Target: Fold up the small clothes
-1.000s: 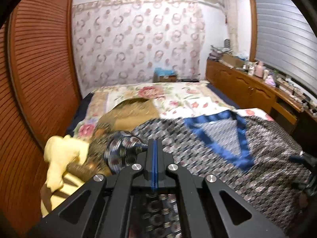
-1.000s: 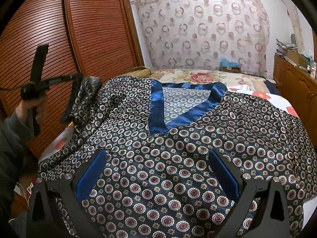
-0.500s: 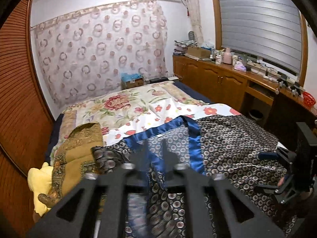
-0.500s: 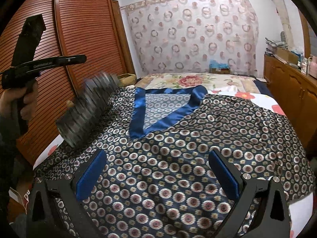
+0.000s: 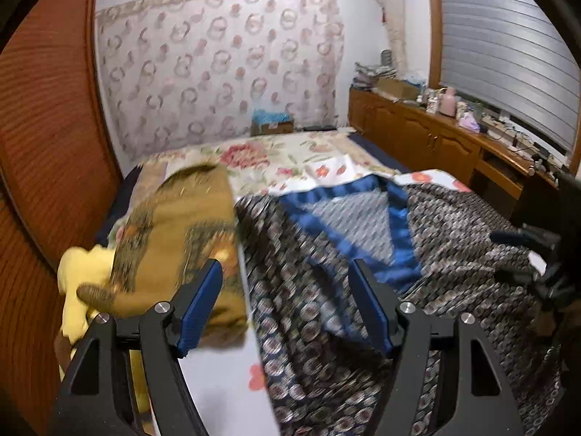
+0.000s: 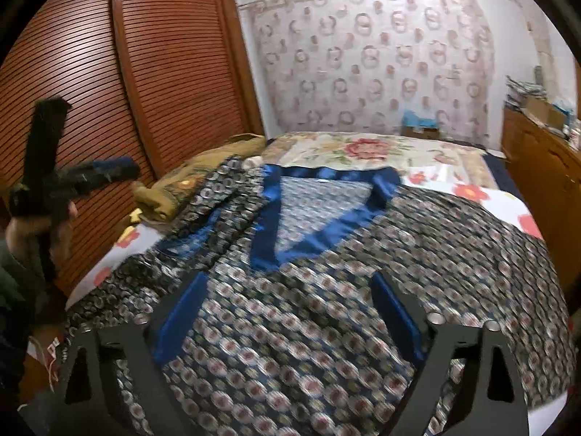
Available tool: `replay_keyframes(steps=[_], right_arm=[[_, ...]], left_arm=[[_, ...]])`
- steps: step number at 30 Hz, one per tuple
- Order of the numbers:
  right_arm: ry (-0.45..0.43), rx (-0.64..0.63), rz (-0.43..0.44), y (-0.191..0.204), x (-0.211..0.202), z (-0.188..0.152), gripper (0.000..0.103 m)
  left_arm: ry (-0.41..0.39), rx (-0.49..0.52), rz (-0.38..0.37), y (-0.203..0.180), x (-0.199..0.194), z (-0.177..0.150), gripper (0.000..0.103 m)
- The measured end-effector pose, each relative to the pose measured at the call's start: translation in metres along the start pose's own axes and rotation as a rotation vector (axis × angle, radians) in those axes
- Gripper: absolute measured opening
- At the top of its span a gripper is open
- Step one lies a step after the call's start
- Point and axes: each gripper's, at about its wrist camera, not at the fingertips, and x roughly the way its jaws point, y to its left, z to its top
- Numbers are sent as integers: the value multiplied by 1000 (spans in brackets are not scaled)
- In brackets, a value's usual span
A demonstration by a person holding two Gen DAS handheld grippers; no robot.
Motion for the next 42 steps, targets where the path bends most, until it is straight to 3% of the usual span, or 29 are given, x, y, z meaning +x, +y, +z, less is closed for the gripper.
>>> replay_keyframes(steps=[9, 15, 18, 20, 23, 30, 34, 36, 37, 42], right_arm=[[93, -112, 106, 37, 86, 49, 63], [193, -167, 114, 57, 159, 61, 51], [239, -207, 78, 63, 186, 61, 36], [259, -228, 51, 63, 195, 62, 15], [252, -242, 38, 64, 203, 61, 4], [167, -137, -8, 24, 161, 60, 4], [162, -106, -54, 3, 146, 52, 5], [172, -82, -71, -4, 142, 48, 23], [177, -77, -82, -7, 141, 47, 37], [147, -68, -85, -15, 107, 41, 53]], left_arm=[[3, -59, 13, 24, -8, -30, 73], [17, -77, 21, 30, -8, -41, 73], [25, -78, 18, 30, -6, -44, 73], [27, -77, 18, 30, -4, -46, 73], [29, -81, 11, 28, -3, -46, 73], [28, -68, 2, 22, 4, -40, 73], [32, -60, -13, 12, 12, -34, 72], [39, -47, -23, 4, 18, -29, 73], [42, -39, -28, 1, 22, -27, 72], [67, -3, -87, -21, 41, -15, 72]])
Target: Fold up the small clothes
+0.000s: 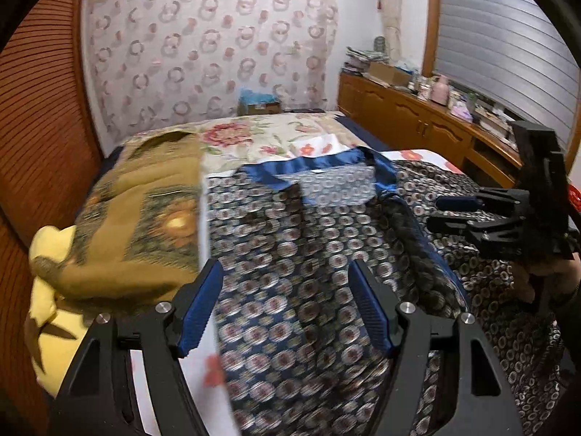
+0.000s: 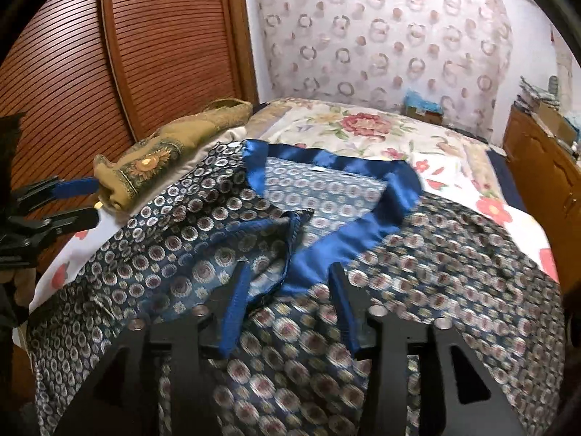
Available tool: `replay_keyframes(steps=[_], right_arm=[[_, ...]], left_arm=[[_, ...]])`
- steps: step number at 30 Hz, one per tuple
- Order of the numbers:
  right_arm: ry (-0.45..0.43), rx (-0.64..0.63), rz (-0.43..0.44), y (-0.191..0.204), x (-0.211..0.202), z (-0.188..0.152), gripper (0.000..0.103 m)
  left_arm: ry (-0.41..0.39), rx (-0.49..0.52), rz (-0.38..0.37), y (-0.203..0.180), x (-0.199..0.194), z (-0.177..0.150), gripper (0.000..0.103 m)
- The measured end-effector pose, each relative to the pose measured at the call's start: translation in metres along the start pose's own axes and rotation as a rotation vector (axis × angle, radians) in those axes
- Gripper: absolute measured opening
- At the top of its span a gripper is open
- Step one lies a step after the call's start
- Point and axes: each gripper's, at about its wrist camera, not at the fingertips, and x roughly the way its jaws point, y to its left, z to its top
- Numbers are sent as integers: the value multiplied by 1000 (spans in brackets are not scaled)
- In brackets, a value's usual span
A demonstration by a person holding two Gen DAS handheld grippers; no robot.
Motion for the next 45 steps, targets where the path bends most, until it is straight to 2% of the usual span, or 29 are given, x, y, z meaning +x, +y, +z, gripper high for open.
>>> replay_keyframes(steps=[2, 5, 10, 14, 17, 18, 19, 20, 22, 26, 28, 33, 38, 42, 45], right_arm=[[-11, -7, -39, -7, -16, -9, 55], [-2, -4, -64, -15, -26, -19, 58], [29, 27, -99, -31, -34, -34, 58], [61, 14, -137, -34, -41, -39, 58], [85, 7, -143, -35, -37, -39, 58], [91, 4, -147, -35, -35, -39, 58], [98, 1, -149, -34, -32, -40, 58], [104, 0, -151, -33, -28, -41, 58], [128, 8, -146, -36, -21, -44, 58], [134, 40, -122, -41, -17, -41, 58], [132, 47, -120, -43, -17, -40, 58], [134, 37, -133, -41, -15, -40, 58], [133, 37, -135, -42, -14, -40, 58], [132, 36, -135, -41, -14, -41, 58], [132, 36, -135, -41, -15, -41, 58]], left_arm=[[24, 10, -24, -6, 10, 4, 59], [79, 20, -63, -12, 31, 10, 47], [173, 41, -29, -23, 63, 12, 35], [234, 66, 10, -24, 82, 12, 22], [262, 77, 27, -21, 91, 11, 19], [257, 76, 28, -19, 91, 11, 14], [251, 74, 27, -18, 90, 11, 3], [243, 69, 24, -15, 87, 11, 2], [217, 69, 24, -13, 79, 12, 1], [114, 50, 62, 1, 47, 25, 1], [56, 29, 83, 14, 25, 34, 1], [-14, -30, 160, 62, -14, 49, 1], [0, -90, 241, 109, -17, 42, 1], [11, -139, 250, 125, -7, 25, 1], [2, -153, 244, 124, -3, 18, 6]])
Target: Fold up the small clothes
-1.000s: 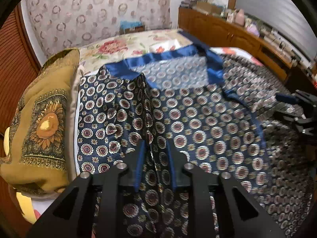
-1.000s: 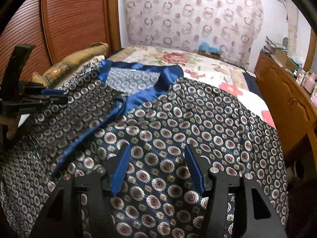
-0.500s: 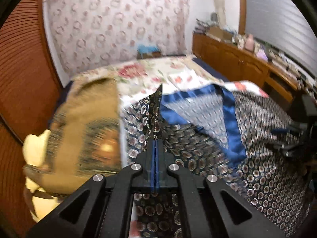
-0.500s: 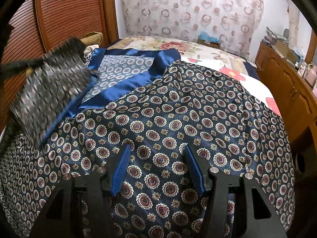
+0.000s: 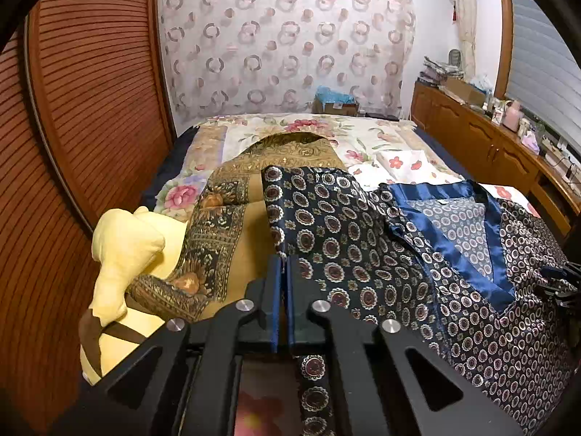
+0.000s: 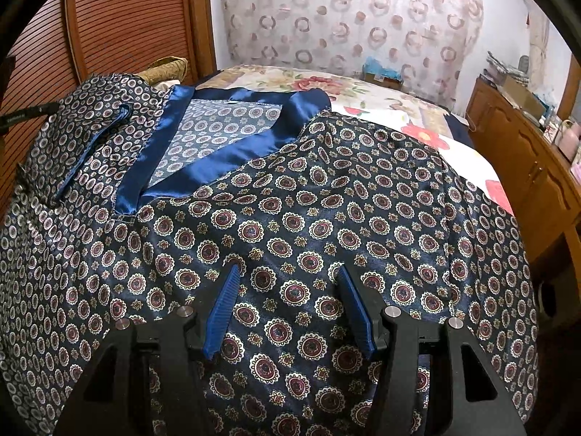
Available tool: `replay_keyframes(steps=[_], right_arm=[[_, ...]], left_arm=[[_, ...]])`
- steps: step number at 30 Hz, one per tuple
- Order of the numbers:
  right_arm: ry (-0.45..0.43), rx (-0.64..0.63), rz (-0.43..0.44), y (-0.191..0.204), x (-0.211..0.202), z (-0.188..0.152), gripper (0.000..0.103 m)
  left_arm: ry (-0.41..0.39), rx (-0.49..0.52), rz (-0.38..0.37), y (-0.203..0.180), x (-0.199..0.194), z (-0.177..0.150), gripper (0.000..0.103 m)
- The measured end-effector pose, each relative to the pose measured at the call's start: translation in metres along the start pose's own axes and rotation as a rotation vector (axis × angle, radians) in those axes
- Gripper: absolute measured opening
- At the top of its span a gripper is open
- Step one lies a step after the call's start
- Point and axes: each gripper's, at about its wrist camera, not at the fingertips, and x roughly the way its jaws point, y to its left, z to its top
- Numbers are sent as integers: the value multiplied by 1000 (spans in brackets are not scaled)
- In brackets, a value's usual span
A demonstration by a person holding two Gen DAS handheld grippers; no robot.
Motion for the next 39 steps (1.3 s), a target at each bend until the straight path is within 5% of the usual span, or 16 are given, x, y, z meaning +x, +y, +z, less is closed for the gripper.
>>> replay_keyframes(steps=[3, 5, 7, 15, 27, 39], right_arm=[[0, 0, 0, 0, 0, 0, 58], [0, -1, 0, 0, 0, 0, 58], [-1, -1, -1, 0, 0, -1, 58], [-1, -2, 0, 0, 0, -1, 58], [-1, -3, -1, 0, 0, -1, 58], [-1, -3, 0, 0, 1, -1, 58]], left_arm=[[-39, 5, -20, -1, -13, -6, 29], [-73, -2, -47, -3, -25, -8, 69], [-108, 8, -50, -10, -36, -9, 79], [-131, 53, -129, -61, -56, -27, 79], [77, 187, -219, -143, -8, -63, 79], [178, 236, -210, -163, 18, -73, 79]])
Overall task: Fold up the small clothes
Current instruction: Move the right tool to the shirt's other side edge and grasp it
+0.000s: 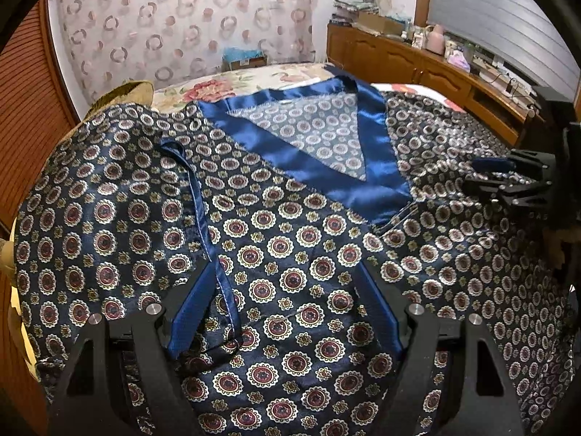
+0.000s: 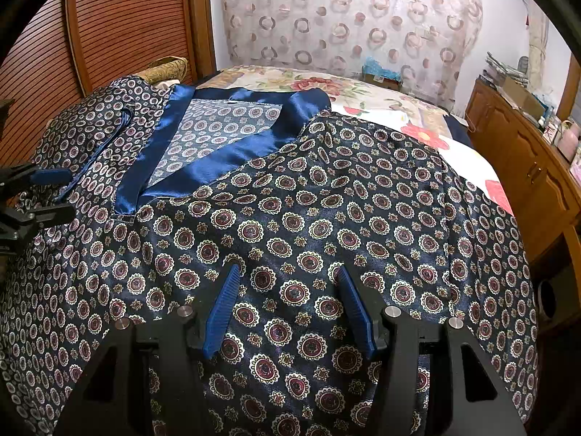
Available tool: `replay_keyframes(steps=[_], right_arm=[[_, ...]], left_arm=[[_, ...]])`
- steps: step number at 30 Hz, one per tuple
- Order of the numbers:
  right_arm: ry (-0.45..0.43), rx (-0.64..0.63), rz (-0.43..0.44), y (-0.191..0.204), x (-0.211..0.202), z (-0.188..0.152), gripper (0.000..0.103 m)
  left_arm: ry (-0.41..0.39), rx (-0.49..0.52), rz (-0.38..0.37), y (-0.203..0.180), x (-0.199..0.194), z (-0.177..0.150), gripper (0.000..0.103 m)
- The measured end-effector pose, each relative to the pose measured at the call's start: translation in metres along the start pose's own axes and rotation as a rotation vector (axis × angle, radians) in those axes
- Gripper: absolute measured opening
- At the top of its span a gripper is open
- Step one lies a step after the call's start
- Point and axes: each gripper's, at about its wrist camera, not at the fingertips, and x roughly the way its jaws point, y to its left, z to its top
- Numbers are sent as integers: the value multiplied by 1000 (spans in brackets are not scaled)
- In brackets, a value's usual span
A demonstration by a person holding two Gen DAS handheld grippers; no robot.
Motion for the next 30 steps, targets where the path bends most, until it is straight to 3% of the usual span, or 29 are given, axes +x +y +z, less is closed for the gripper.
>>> replay_keyframes(steps=[7, 14, 19, 25, 30], right_arm=[[0, 0, 0, 0, 0, 0, 58], [-2, -1, -1, 0, 0, -1, 59], [-6, 13, 32, -4, -1, 0, 59], [-68, 70, 35, -32, -24, -6, 59], [-90, 98, -67, -79, -52, -21, 59]], left_arm=[[7, 8, 4, -3, 7, -4, 80], [29, 39, -23, -11, 13, -3, 100], [37, 47, -28, -13, 17, -2, 103], [38, 47, -29, -13, 17, -2, 103], [37, 47, -29, -14, 17, -2, 103]])
